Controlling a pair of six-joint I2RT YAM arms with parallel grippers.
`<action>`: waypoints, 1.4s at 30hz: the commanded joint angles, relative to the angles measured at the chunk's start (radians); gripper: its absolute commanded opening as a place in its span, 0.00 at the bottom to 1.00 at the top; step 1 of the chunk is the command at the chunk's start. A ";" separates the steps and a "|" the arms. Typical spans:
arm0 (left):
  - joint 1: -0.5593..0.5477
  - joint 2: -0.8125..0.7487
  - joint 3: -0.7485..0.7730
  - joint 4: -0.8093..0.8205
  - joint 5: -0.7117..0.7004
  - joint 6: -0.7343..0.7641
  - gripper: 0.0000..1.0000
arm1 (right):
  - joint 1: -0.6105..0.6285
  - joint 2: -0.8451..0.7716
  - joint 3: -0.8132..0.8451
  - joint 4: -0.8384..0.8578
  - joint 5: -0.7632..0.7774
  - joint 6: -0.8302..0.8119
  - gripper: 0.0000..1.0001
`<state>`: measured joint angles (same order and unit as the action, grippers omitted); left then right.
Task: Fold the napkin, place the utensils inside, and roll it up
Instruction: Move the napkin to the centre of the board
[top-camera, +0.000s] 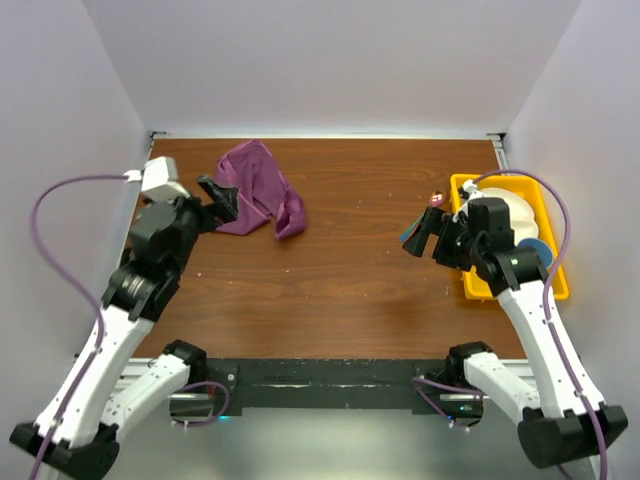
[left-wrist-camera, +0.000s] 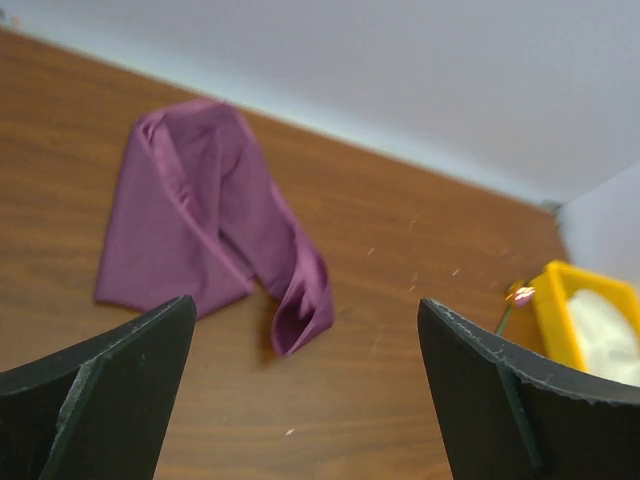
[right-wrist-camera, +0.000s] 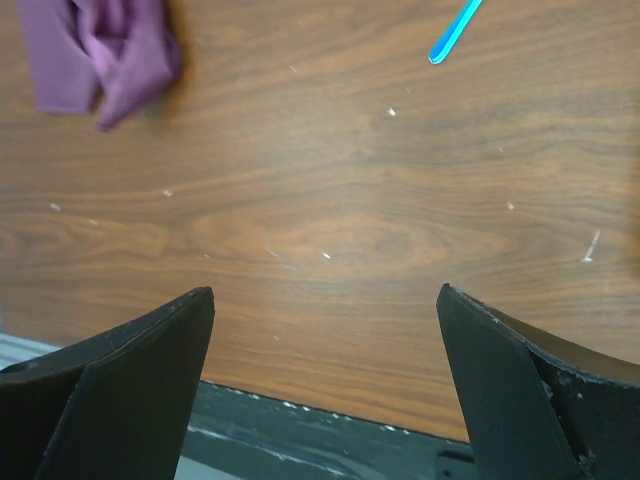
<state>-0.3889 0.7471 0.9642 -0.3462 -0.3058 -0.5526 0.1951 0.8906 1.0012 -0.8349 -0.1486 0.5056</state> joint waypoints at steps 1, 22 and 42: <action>-0.002 0.196 0.095 -0.148 0.040 0.033 0.98 | -0.002 0.045 0.069 -0.037 -0.034 -0.090 0.98; 0.038 1.106 0.515 -0.096 0.416 0.175 0.80 | 0.162 0.513 0.226 0.161 -0.244 -0.016 0.98; 0.045 0.782 -0.025 0.217 0.602 -0.176 0.00 | 0.339 1.151 0.631 0.287 -0.263 0.126 0.93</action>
<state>-0.3420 1.6821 1.0592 -0.2790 0.2073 -0.5713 0.4789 1.9797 1.5581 -0.5880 -0.4042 0.6064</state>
